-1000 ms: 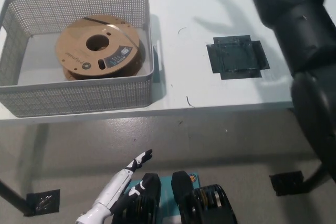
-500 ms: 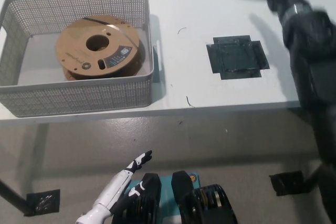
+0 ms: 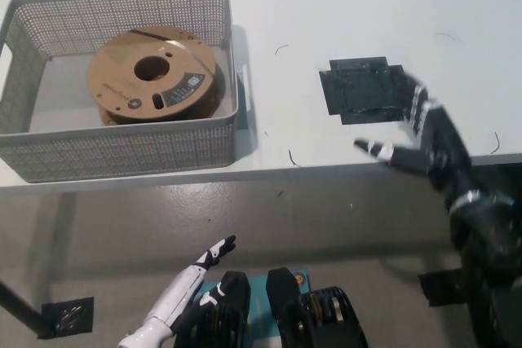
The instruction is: Use the right hand to pick up a 3d printing filament and place it into a container on the left side
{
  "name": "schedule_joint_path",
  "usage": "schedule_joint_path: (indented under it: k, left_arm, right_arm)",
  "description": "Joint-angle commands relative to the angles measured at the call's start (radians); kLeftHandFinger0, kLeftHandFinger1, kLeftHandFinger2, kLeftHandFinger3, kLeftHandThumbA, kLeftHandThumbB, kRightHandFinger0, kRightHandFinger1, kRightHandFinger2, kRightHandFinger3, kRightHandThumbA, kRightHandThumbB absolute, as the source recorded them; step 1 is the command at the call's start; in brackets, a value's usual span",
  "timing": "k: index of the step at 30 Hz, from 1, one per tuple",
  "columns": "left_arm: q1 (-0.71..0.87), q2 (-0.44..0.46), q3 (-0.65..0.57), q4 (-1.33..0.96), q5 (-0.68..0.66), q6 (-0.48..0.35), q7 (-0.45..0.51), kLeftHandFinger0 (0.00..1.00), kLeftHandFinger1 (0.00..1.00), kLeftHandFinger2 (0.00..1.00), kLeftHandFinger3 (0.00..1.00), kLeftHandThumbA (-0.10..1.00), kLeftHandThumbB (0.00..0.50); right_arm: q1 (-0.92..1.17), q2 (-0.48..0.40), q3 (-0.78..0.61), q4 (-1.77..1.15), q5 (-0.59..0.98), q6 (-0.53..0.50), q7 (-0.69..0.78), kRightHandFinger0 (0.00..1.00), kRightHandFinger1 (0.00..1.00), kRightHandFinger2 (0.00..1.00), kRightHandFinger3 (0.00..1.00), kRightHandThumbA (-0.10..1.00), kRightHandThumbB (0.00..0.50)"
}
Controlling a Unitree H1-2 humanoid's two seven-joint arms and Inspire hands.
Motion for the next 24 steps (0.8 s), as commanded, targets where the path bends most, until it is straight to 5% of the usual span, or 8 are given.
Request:
schedule_joint_path:
  k: [1,2,4,6,8,10,15,24]
  left_arm:
    - [-0.02,0.004,0.018,-0.011,-0.008,-0.029,0.024,1.0,1.0,1.0,1.0,1.0,0.261]
    - [-0.016,0.004,0.018,-0.008,-0.003,-0.03,0.028,1.0,1.0,1.0,1.0,1.0,0.262]
    - [-0.008,0.002,0.018,-0.007,-0.005,-0.039,0.032,1.0,1.0,1.0,1.0,1.0,0.26]
    - [-0.009,-0.001,0.017,-0.008,-0.002,-0.036,0.033,1.0,1.0,1.0,1.0,1.0,0.258]
    - [-0.011,0.0,0.02,-0.01,-0.004,-0.035,0.033,1.0,1.0,1.0,1.0,1.0,0.254]
    - [-0.01,-0.001,0.022,-0.009,-0.01,-0.036,0.033,1.0,1.0,1.0,1.0,1.0,0.265]
    - [-0.006,-0.003,0.017,-0.009,-0.002,-0.034,0.033,1.0,1.0,1.0,1.0,1.0,0.275]
    - [0.006,-0.026,0.043,0.0,-0.076,-0.049,0.028,1.0,1.0,1.0,1.0,1.0,0.307]
  right_arm:
    - [0.212,0.2,0.168,-1.062,-0.338,-0.413,0.024,1.0,1.0,1.0,1.0,1.0,0.379]
    - [0.245,0.168,0.168,-1.033,-0.362,-0.451,0.012,1.0,1.0,1.0,1.0,1.0,0.374]
    - [0.285,0.127,0.168,-0.864,-0.365,-0.591,-0.026,1.0,1.0,1.0,1.0,1.0,0.229]
    - [0.336,0.115,0.174,-0.729,-0.366,-0.651,-0.063,1.0,1.0,1.0,1.0,1.0,0.167]
    - [0.386,0.106,0.178,-0.604,-0.455,-0.655,-0.129,1.0,1.0,1.0,1.0,1.0,0.18]
    - [0.389,0.067,0.211,-0.452,-0.458,-0.656,-0.179,1.0,1.0,1.0,1.0,1.0,0.137]
    - [0.365,0.056,0.205,-0.184,-0.456,-0.614,-0.213,1.0,1.0,1.0,1.0,1.0,0.162]
    - [0.312,0.031,0.253,0.013,-0.372,-0.483,-0.124,1.0,1.0,1.0,1.0,1.0,0.062]
